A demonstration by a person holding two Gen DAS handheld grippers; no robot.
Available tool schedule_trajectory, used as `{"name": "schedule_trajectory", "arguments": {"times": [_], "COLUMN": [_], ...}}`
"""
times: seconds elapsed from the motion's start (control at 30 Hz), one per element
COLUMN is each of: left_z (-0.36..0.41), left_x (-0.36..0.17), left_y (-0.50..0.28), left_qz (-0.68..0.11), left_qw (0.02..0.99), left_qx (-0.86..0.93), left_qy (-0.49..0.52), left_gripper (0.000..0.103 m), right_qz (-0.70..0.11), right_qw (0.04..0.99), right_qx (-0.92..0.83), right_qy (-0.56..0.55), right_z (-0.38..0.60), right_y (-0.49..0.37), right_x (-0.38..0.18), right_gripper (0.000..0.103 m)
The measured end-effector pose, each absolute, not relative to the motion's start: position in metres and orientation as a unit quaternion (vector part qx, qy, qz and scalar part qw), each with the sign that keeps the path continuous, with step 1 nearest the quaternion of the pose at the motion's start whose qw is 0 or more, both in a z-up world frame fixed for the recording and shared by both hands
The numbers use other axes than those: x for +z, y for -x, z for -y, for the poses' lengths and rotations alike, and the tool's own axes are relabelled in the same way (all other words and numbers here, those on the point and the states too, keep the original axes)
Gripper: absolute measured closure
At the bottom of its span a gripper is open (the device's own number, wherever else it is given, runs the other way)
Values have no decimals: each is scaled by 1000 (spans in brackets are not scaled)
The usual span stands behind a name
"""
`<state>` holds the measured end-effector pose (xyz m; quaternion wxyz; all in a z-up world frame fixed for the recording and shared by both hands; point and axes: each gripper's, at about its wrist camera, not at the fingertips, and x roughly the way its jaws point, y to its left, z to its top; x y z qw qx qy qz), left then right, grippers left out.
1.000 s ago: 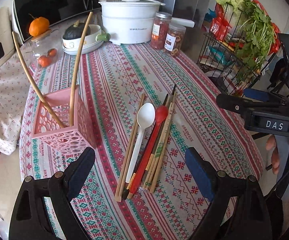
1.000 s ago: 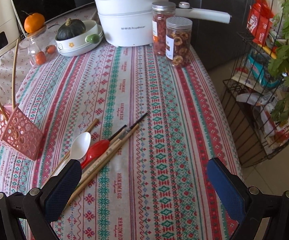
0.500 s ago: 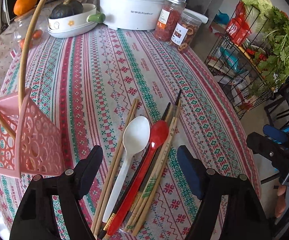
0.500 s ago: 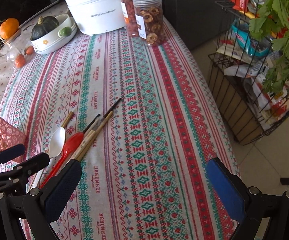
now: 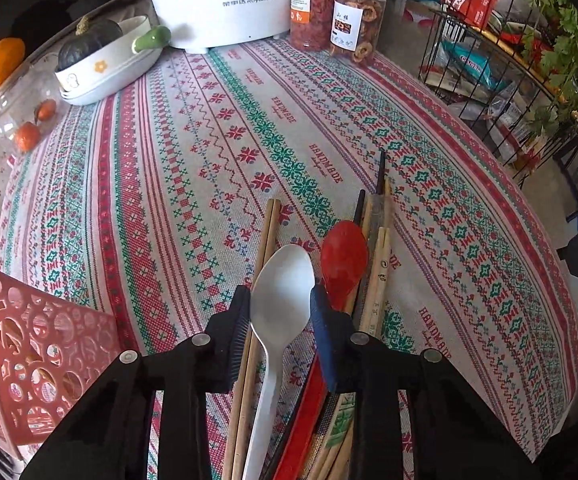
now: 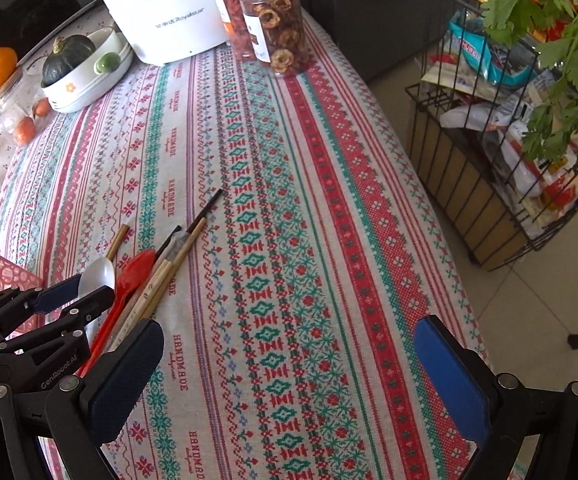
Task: Organize utensils
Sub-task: 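Lift the white spoon with the left tool while the right tool grasps plastic-wrapped chopsticks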
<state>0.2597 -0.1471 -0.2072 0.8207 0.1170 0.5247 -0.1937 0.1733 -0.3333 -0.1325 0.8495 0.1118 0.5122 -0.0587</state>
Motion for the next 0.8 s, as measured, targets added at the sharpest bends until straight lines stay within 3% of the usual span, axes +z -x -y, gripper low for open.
{"name": "schedule_trajectory", "arguments": {"times": [0.13,0.53,0.8], "left_z": [147,117,84], "left_x": [-205,-152,-119], "left_y": [-259,-235,-208], "left_qz": [-512,-453,-412], "left_qw": [829,868,888], "left_qx": [-187,-196,-206], "left_qy": [-121,-48,-9], "left_gripper": [98,100,100], "right_qz": [-519,-552,-563], "right_qw": [846,824,803], "right_qx": [-58,-31,15], "right_qy": [-108,-125,-195], "right_z": [331,314,295], "right_y": [-177,-198,-219], "right_x": [-137,-160,-175], "right_gripper": [0,1,36]}}
